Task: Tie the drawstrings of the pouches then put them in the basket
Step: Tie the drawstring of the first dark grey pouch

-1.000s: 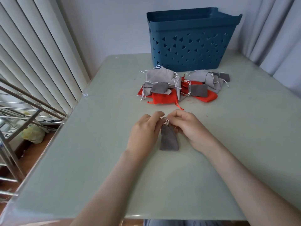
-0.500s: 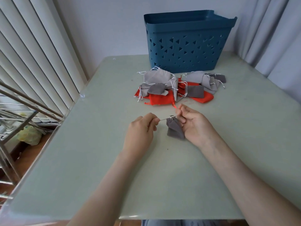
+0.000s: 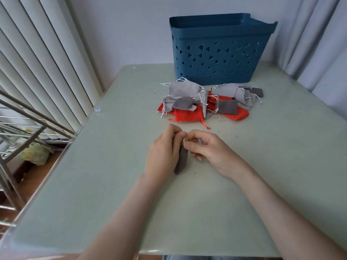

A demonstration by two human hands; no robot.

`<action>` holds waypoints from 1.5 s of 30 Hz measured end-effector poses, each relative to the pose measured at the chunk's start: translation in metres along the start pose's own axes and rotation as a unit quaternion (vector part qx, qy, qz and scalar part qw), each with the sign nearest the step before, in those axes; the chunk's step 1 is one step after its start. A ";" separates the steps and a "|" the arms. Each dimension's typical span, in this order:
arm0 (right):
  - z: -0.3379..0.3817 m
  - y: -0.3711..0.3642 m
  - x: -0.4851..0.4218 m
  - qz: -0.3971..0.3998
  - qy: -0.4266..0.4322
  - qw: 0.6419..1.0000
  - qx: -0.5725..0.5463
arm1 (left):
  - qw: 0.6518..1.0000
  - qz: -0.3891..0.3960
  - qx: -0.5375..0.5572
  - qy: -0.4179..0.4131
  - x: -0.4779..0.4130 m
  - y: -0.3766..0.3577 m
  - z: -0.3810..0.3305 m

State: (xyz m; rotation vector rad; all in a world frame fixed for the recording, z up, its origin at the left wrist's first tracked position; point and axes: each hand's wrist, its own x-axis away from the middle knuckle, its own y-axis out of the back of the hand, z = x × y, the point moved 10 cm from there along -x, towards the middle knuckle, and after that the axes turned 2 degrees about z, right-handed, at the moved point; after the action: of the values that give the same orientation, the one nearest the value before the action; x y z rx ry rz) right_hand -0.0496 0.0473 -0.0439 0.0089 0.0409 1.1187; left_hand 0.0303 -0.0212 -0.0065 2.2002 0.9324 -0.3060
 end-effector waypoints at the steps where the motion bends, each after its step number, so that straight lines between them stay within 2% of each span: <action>1: 0.001 -0.002 0.000 0.006 0.003 1.000 0.000 | 1.000 -0.002 0.007 0.015 0.001 0.001 0.001; 8: 0.008 0.000 0.003 -0.033 0.015 0.999 -0.010 | 0.995 -0.035 0.049 0.077 0.004 0.005 0.010; 11: 0.015 0.008 0.004 -0.075 0.047 0.996 -0.013 | 0.999 -0.031 0.024 0.037 0.004 0.003 0.005; 14: 0.021 0.014 0.006 -0.095 0.076 0.992 -0.010 | 0.999 -0.008 0.048 0.016 0.003 -0.001 0.002; 22: 0.021 0.009 0.005 -0.083 0.074 0.992 0.051 | 0.994 0.012 0.091 0.057 0.003 -0.003 0.009; 26: 0.016 0.016 0.006 -0.109 0.050 0.992 0.025 | 0.992 0.019 0.106 0.068 0.002 -0.004 0.009; 29: 0.019 0.014 0.005 -0.093 0.053 0.994 0.019 | 0.990 0.027 0.118 0.067 0.002 -0.006 0.008; 32: 0.026 0.010 0.007 -0.078 0.071 0.993 0.048 | 0.988 0.047 0.132 0.069 0.003 -0.010 0.010; 40: 0.025 0.017 0.009 -0.108 0.077 0.991 0.028 | 0.962 0.127 0.222 0.101 0.005 -0.025 0.010; 45: 0.027 0.018 0.008 -0.122 0.091 0.986 0.075 | 0.960 0.166 0.195 0.112 0.003 -0.033 0.014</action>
State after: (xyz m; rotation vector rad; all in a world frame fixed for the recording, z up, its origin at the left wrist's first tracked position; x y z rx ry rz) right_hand -0.0612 0.0626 -0.0171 0.0356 0.2819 0.8667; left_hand 0.0104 -0.0133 -0.0347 2.7524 0.6361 -0.0850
